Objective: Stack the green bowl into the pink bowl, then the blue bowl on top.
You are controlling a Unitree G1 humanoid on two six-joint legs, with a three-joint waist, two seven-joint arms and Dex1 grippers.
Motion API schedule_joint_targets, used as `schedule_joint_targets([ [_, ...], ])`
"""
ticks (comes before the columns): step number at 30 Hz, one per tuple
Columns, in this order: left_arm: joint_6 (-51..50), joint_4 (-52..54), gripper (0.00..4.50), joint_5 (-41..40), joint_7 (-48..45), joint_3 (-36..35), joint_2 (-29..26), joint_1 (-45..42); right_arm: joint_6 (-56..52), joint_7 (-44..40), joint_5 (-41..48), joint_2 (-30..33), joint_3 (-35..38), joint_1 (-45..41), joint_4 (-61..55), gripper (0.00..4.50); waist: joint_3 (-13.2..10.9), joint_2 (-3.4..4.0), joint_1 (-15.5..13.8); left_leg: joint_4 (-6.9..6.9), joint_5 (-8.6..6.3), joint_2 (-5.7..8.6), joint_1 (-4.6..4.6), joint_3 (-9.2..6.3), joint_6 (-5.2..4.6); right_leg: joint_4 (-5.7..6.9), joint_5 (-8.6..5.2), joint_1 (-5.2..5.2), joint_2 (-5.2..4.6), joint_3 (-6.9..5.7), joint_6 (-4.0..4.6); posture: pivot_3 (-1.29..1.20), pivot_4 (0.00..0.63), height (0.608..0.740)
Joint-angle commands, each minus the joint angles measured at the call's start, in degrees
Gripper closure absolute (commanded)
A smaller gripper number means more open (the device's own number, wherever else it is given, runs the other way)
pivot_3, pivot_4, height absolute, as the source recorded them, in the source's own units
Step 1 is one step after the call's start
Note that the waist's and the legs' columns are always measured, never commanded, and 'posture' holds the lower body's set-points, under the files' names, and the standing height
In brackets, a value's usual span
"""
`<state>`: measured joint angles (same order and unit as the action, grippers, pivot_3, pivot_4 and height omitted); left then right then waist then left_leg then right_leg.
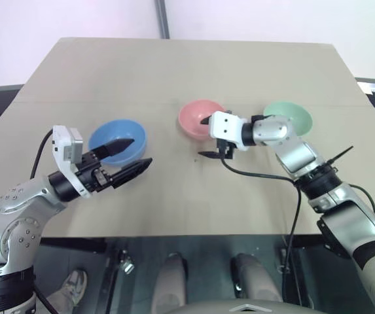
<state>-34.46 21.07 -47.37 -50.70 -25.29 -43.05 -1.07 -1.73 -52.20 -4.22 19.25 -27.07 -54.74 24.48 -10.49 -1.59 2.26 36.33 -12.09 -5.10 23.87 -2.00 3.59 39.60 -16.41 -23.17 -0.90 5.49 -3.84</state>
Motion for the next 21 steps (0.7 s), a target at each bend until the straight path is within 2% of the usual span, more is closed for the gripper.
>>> schedule_joint_targets([
  [1,1.01,3.45,0.00,-0.72,1.31,-2.03,0.37,1.39,4.17,0.54,-2.19,-1.92,0.66,-3.52,6.32,0.02,-0.01,0.01,0.08,0.00,0.00,0.00,0.00,0.01,0.00,-0.01,0.00,0.00,-0.01,0.00,0.00,0.00,0.150,0.740],
  [2,1.12,3.73,0.00,-0.75,1.51,-2.16,0.42,1.69,4.75,0.73,-2.72,-2.53,0.79,-4.22,8.07,0.02,-0.01,0.01,0.18,0.01,0.00,0.00,0.00,0.03,0.00,0.00,0.00,0.00,-0.01,0.02,0.00,0.00,0.150,0.740],
  [4,1.32,4.18,0.00,-0.84,1.89,-2.34,0.55,2.04,5.47,0.82,-3.71,-3.47,0.98,-5.40,11.65,0.55,-0.01,0.02,0.28,0.01,0.00,0.00,-0.02,0.02,0.00,0.07,0.00,-0.01,0.00,0.02,0.00,0.00,0.150,0.740],
  [7,1.62,4.62,0.00,-0.70,2.24,-2.32,0.64,2.30,7.72,1.28,-5.66,-4.14,0.89,-6.88,16.07,1.77,-0.02,0.03,0.31,0.01,0.00,-0.01,-0.05,-0.01,0.00,0.14,0.00,-0.02,0.03,0.01,0.01,0.00,0.150,0.740],
  [9,1.71,4.79,0.00,-0.71,2.47,-2.25,0.75,2.36,8.84,1.18,-6.28,-4.42,1.14,-7.47,17.41,2.89,-0.02,0.03,0.31,0.01,0.00,0.00,-0.05,0.00,0.00,0.13,0.00,-0.02,0.02,0.02,0.00,0.00,0.150,0.740],
  [11,1.91,4.79,0.00,-0.62,2.53,-1.97,0.96,2.41,9.65,1.14,-6.60,-4.54,1.55,-7.77,17.58,3.78,-0.02,0.03,0.30,0.01,0.00,0.00,-0.04,0.01,0.00,0.11,0.00,-0.02,0.02,0.02,0.00,0.00,0.150,0.740],
  [13,2.20,4.70,0.00,-0.36,2.59,-1.31,1.31,2.22,10.27,1.25,-6.74,-4.11,2.19,-7.65,15.27,4.44,-0.04,0.06,0.30,0.01,0.00,0.00,-0.04,0.00,0.00,0.11,0.00,-0.02,0.02,0.02,0.01,0.00,0.150,0.740],
  [16,2.51,4.28,0.00,0.01,2.44,-0.74,1.54,1.89,9.90,-2.94,-4.26,-2.66,3.05,-5.40,7.48,4.44,-0.08,0.11,0.28,0.01,0.00,0.00,-0.03,0.00,0.00,0.11,0.00,-0.03,0.02,0.02,0.00,0.00,0.150,0.740],
  [21,2.94,3.09,0.00,0.39,1.73,0.45,1.63,0.66,-3.45,-10.70,1.63,3.68,4.43,5.17,-18.34,4.44,-0.09,0.13,-0.02,-0.02,0.00,0.00,0.01,-0.01,0.00,0.04,-0.01,-0.01,0.00,-0.01,0.00,0.00,0.150,0.740],
])
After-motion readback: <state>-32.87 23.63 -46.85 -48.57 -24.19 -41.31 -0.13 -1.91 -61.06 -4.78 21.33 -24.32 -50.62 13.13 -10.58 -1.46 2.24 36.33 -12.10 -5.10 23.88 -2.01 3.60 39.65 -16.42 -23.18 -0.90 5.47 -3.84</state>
